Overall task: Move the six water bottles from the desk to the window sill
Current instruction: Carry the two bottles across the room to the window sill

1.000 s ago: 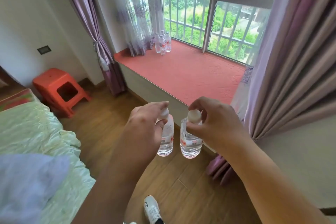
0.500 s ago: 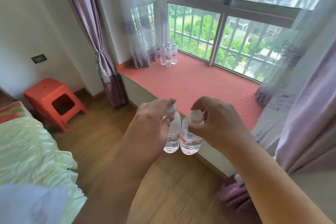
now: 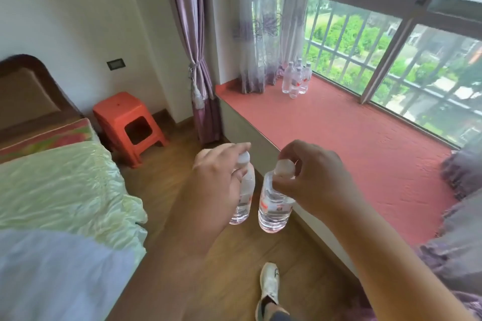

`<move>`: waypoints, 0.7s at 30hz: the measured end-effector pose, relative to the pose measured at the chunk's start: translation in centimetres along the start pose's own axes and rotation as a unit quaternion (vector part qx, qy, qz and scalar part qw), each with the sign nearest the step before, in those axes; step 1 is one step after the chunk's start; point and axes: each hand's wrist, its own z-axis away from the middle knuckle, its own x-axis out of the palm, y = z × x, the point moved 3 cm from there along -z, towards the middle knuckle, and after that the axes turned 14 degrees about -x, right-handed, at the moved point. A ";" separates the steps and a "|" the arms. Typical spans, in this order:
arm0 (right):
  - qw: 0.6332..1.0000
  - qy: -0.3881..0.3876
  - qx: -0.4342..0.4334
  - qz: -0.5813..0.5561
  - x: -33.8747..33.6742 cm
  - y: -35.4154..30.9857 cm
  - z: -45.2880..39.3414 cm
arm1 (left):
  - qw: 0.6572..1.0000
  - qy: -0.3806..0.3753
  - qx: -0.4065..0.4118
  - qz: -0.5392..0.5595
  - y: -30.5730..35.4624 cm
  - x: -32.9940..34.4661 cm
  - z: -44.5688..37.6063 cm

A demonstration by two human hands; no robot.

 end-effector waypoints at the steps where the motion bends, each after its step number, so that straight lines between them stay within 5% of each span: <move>1: 1.000 -0.003 -0.003 -0.007 0.6 0.2 -0.9 | 1.000 0.000 -0.007 -0.006 -0.5 0.0 -0.7; 21: 0.997 -0.009 -0.069 -0.029 3.5 10.7 -24.7 | 0.999 0.024 -0.039 -0.026 1.2 5.5 -24.5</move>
